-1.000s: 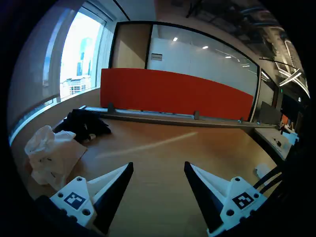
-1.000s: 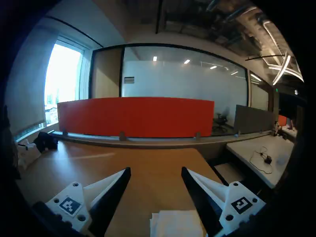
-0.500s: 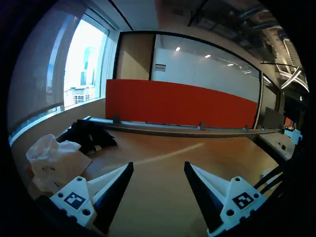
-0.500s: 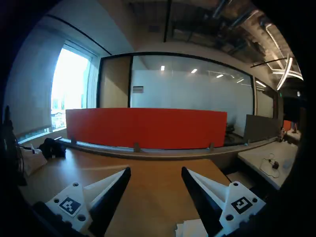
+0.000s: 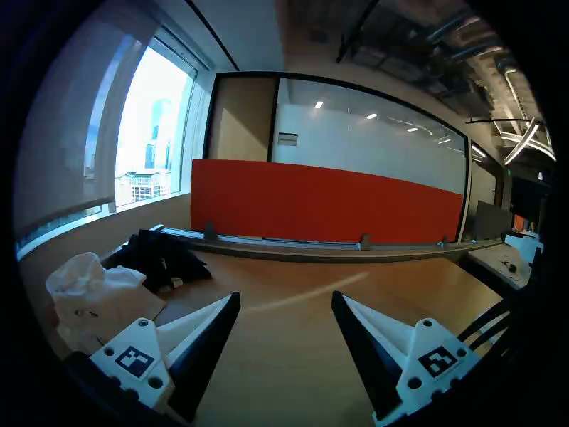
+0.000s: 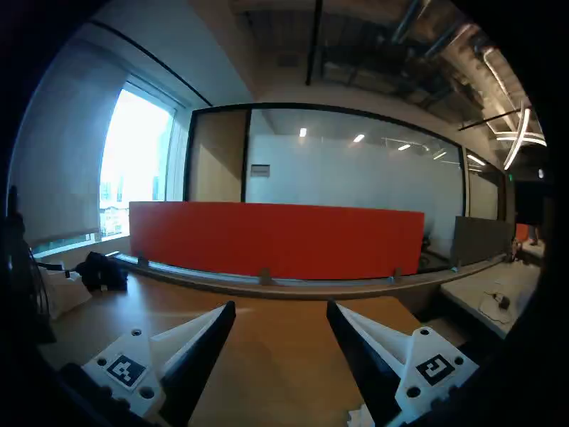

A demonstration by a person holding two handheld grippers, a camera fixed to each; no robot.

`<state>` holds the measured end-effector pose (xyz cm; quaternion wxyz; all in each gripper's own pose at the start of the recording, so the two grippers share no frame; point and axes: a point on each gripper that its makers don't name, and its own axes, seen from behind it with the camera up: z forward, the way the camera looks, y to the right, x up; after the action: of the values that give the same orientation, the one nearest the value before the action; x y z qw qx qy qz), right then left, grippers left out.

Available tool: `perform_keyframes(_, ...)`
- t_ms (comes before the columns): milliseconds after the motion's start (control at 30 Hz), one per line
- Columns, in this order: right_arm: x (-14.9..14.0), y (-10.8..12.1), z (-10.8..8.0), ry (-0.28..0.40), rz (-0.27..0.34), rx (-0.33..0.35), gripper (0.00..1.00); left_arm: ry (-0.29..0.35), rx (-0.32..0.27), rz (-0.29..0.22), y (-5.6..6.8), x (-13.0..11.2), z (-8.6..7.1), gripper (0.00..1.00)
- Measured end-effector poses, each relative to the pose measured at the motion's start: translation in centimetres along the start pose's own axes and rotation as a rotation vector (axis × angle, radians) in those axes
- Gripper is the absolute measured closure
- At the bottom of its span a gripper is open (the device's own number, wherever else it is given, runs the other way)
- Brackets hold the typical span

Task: Fold towel

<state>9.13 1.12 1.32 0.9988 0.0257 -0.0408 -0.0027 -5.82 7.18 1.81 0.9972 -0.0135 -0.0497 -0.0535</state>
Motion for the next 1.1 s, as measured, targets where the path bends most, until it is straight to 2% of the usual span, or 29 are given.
perform_keyframes(167,-0.4,-1.0,-0.2,0.003,0.014,0.008,0.00,0.016,0.003,0.012,-0.1,-0.5,0.2,0.04)
perform_keyframes(467,-0.6,-1.8,-0.9,0.019,0.066,0.007,0.01,0.046,0.037,0.059,-1.3,-2.0,0.4,0.05)
perform_keyframes(767,-1.7,-2.7,-1.1,0.009,0.040,0.017,0.00,0.090,0.029,0.084,-1.8,-3.5,0.5,0.05)
perform_keyframes(1100,-2.5,-2.4,-1.1,0.026,0.031,-0.008,0.00,0.135,0.026,0.092,-3.6,-5.3,1.0,0.04)
